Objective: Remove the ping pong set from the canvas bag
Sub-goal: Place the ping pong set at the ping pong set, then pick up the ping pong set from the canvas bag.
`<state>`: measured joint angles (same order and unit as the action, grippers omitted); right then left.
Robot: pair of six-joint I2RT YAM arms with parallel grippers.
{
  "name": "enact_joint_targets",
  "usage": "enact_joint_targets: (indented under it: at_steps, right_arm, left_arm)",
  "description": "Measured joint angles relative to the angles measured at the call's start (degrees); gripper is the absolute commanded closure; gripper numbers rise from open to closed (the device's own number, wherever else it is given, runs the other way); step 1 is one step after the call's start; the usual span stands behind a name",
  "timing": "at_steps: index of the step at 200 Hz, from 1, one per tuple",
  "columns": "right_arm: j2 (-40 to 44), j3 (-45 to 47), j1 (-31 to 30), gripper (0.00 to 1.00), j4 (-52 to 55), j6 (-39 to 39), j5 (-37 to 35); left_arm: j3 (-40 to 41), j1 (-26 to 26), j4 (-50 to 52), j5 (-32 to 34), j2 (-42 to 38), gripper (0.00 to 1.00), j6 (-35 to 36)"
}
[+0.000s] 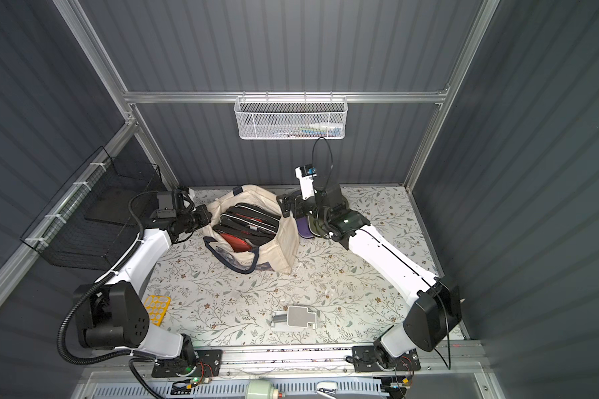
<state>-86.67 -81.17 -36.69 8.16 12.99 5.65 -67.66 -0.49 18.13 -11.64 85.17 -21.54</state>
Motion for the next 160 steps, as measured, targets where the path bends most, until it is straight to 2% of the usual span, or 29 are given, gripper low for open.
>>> enact_joint_targets:
  at_steps: [36, 76, 95, 131, 160]
  right_arm:
    - [-4.0, -5.6, -7.9, 0.03, 6.1, -4.3, -0.2]
    - [-10.3, -12.6, -14.4, 0.08, 12.3, -8.6, -1.1]
    - [-13.4, -16.3, -16.2, 0.17, 15.0, -10.7, -1.2]
    - [-18.3, -20.6, -18.4, 0.42, 18.8, -13.6, -1.6]
    - [-22.1, -22.4, -19.0, 0.46, 20.8, -15.3, -1.9]
  left_arm:
    - [4.4, -0.7, -0.9, 0.4, -4.1, 1.00, -0.2]
    - [9.5, -2.6, -3.2, 2.3, -7.5, 1.00, -1.1]
    - [11.3, -2.8, -4.8, 3.1, -8.3, 1.00, -1.5]
    - [13.0, -2.8, -6.9, 4.2, -8.7, 1.00, -2.1]
    - [14.0, -2.9, -8.1, 4.9, -9.0, 1.00, -3.0]
